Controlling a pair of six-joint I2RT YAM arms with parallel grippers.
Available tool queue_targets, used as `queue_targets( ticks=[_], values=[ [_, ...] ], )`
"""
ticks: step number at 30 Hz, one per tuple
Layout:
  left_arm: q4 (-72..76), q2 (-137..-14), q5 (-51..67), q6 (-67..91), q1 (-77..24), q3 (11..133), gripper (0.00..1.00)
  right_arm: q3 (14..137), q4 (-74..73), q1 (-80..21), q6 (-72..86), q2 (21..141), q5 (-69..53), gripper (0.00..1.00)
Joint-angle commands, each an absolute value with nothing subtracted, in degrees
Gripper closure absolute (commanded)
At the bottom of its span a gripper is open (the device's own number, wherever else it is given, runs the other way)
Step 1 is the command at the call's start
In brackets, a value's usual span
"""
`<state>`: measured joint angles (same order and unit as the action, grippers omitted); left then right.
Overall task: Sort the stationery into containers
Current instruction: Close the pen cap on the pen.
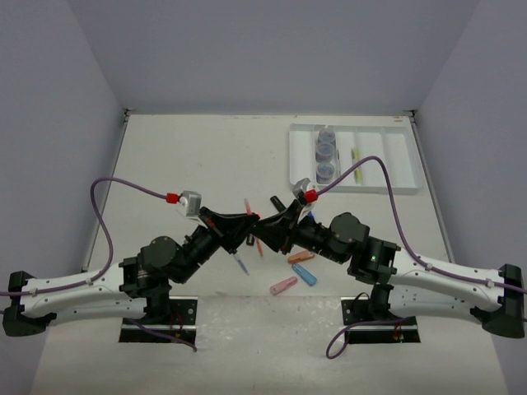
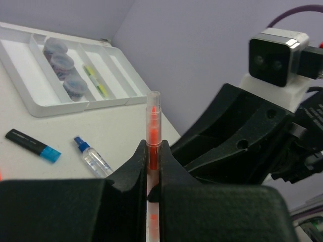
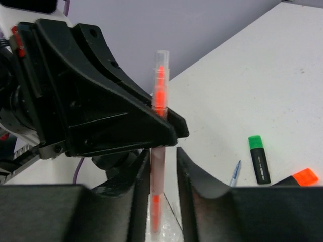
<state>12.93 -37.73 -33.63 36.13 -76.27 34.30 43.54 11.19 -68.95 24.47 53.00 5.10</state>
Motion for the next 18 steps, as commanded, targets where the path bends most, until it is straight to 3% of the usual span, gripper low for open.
queue_targets(
  ticks=[1,4,7,8,9,11,14,16,18],
  values=[
    [20.10,-35.63,-24.46,28.56,-76.64,35.58,1.00,46.24,13.88,-68.82,25.06,56.39,1.29,0.67],
    [22.05,-34.99,-18.34,24.02,-76.64,35.88,1.00,46.27,15.00,-68.82,25.76,57.64,-0.17,0.67],
    [22.01,-35.27,-16.79,22.80,-76.64,36.59,1.00,47.16,15.04,-68.82,25.75,58.47,-2.52,0.96],
    [21.45,-35.46,-17.18,22.72,-76.64,36.87,0.98,47.37,14.81,-68.82,25.75,58.53,-2.03,1.00],
    [20.86,-35.69,-17.64,22.58,-76.64,37.18,0.93,47.31,14.80,-68.82,25.72,58.35,-1.46,1.00],
    [18.93,-35.97,-18.73,22.23,-76.56,37.94,0.57,46.91,14.74,-68.82,25.47,57.69,-0.76,1.00],
    [15.49,-36.47,-21.75,21.77,-76.64,39.14,0.26,46.37,14.18,-68.82,25.28,56.47,-0.18,1.00],
    [13.84,-36.47,-24.02,21.45,-76.64,40.31,0.15,45.98,13.64,-68.82,24.97,56.00,-0.18,1.00],
    [13.48,-36.02,-25.01,20.12,-76.64,41.59,0.16,45.88,12.84,-68.82,24.46,56.28,-0.88,1.00]
  ],
)
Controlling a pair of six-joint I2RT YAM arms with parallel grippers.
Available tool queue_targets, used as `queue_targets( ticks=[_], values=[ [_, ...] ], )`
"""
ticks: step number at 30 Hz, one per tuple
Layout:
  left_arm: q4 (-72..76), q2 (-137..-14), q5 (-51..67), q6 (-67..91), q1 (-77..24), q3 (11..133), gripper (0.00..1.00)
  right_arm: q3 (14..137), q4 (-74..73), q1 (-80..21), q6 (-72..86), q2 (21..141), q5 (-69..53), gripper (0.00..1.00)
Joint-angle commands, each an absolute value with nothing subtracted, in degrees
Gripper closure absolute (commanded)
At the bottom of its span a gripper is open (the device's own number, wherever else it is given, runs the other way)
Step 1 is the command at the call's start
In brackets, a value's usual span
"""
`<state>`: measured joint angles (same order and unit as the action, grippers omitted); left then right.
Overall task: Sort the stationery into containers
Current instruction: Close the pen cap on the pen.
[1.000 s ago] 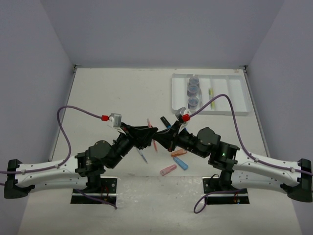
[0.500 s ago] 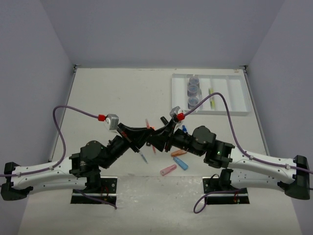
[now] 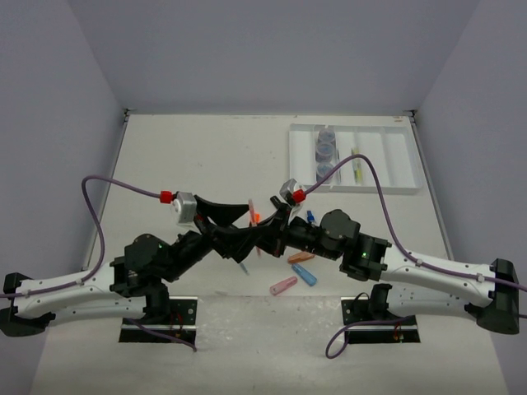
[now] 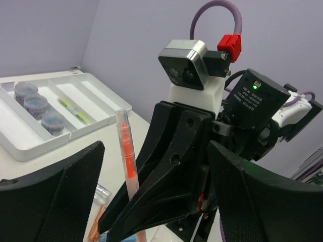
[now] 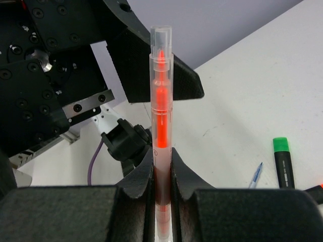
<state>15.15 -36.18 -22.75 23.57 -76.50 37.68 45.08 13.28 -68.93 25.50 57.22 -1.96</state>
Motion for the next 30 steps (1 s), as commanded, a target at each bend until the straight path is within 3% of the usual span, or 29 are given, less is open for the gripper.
queue_targets(
  ticks=[1,9,11,14,21,30],
  values=[
    [13.45,-35.67,-25.47,19.29,-76.64,42.35,0.18,45.82,12.64,-68.82,23.99,56.50,-1.79,1.00],
    [9.47,-37.84,-30.48,16.36,-76.64,48.35,0.36,44.55,13.54,-68.82,22.86,56.60,-3.95,1.00],
    [9.09,-38.52,-30.75,16.35,-76.64,49.00,0.51,44.73,13.46,-68.82,22.52,56.44,-4.03,1.00],
    [8.62,-39.42,-30.11,16.84,-76.64,49.39,0.62,44.99,13.37,-68.82,22.25,55.93,-4.38,1.00],
    [8.31,-40.24,-25.41,17.48,-76.64,49.06,0.61,45.74,12.44,-68.82,21.50,55.25,-4.87,1.00],
    [8.26,-41.13,-25.05,18.28,-76.64,48.07,0.79,46.05,12.48,-68.82,21.18,54.23,-5.98,1.00]
  ],
)
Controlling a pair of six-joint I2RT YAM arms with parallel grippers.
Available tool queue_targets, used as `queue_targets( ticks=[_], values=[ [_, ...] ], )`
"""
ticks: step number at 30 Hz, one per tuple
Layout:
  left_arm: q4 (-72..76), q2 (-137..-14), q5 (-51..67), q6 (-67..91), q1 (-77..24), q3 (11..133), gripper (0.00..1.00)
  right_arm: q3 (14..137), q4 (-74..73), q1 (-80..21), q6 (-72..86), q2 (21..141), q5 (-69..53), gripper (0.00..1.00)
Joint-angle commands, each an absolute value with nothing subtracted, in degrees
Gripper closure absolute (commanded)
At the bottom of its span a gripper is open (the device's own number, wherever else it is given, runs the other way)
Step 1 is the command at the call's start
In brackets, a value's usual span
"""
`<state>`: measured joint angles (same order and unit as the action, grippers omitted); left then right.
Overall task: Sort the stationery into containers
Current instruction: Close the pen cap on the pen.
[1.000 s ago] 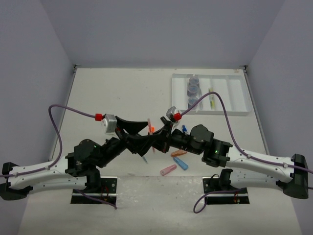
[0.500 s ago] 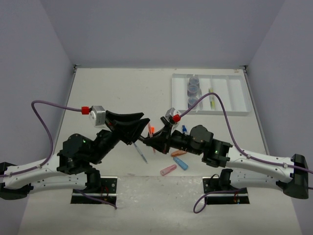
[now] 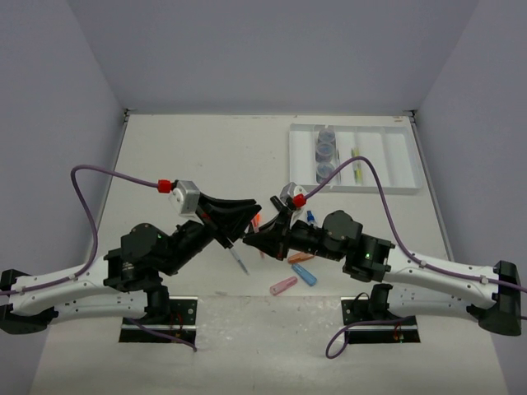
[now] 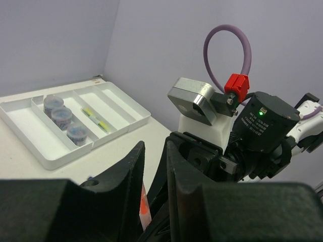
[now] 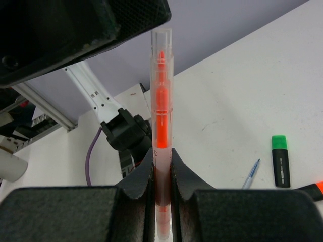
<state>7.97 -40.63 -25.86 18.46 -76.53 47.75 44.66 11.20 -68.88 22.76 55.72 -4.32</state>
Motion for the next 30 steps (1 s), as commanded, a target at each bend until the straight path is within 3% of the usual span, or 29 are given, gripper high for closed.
queue_targets(
  ticks=[1,12,23,30],
  values=[
    [8.26,-41.21,-25.05,18.36,-76.64,47.91,0.82,46.05,12.48,-68.82,21.10,54.15,-6.14,1.00],
    [8.55,-41.35,-24.91,18.88,-76.64,47.31,0.96,46.99,12.02,-68.91,20.34,53.40,-6.47,1.00],
    [6.68,-40.19,-20.04,19.71,-76.64,51.33,0.92,47.11,10.90,-68.82,20.13,55.20,-5.01,1.00],
    [5.58,-39.44,-29.12,18.41,-76.64,51.87,0.88,47.02,10.72,-68.82,19.66,55.00,-6.13,1.00]
  ],
)
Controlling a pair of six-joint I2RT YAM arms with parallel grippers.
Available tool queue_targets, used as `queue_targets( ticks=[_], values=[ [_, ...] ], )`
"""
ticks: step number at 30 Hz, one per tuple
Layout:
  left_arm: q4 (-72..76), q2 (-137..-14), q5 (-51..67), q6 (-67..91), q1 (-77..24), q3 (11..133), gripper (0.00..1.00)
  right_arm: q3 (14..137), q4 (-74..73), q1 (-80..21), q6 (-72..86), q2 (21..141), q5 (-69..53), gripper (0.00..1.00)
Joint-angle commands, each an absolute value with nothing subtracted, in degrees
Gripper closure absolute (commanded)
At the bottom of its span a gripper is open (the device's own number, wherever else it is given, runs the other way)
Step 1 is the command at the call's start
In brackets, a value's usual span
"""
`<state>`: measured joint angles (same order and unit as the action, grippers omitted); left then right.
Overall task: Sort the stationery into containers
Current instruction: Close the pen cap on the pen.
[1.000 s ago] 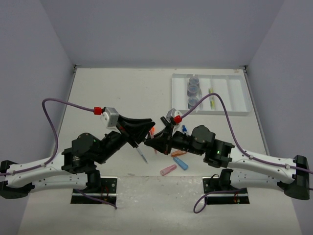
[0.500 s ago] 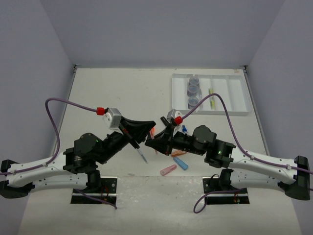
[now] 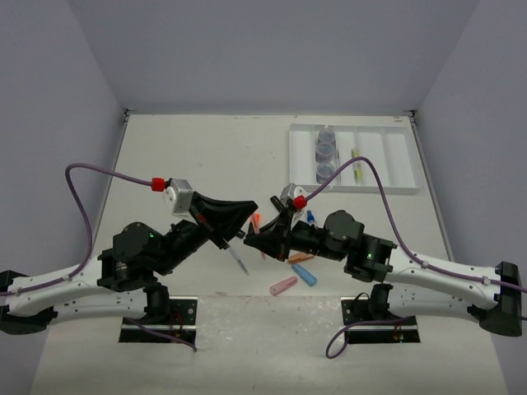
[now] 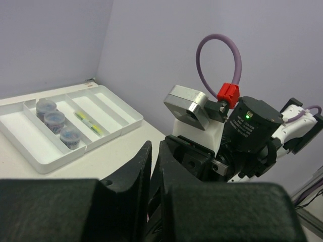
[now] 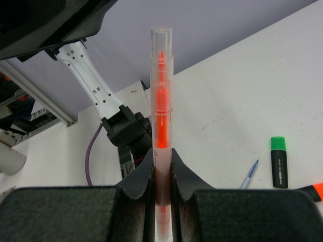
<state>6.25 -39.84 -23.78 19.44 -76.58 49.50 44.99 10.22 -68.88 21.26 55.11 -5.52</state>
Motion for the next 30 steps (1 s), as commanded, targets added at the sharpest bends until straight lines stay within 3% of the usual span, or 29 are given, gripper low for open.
queue_targets(
  ticks=[1,11,18,30],
  values=[
    [5.35,-39.77,-29.84,18.18,-76.64,51.97,0.88,47.02,10.72,-68.82,19.52,54.91,-6.51,1.00],
    [5.33,-43.46,-28.20,18.11,-76.64,52.28,0.88,48.09,9.89,-68.89,18.97,54.84,-6.89,1.00],
    [5.75,-44.23,-25.03,18.59,-76.64,51.98,1.00,48.80,9.17,-68.88,18.81,54.15,-4.87,1.00],
    [5.15,-43.33,-25.08,19.78,-76.64,50.34,1.00,50.89,7.79,-68.89,17.51,53.67,-3.64,1.00]
  ],
)
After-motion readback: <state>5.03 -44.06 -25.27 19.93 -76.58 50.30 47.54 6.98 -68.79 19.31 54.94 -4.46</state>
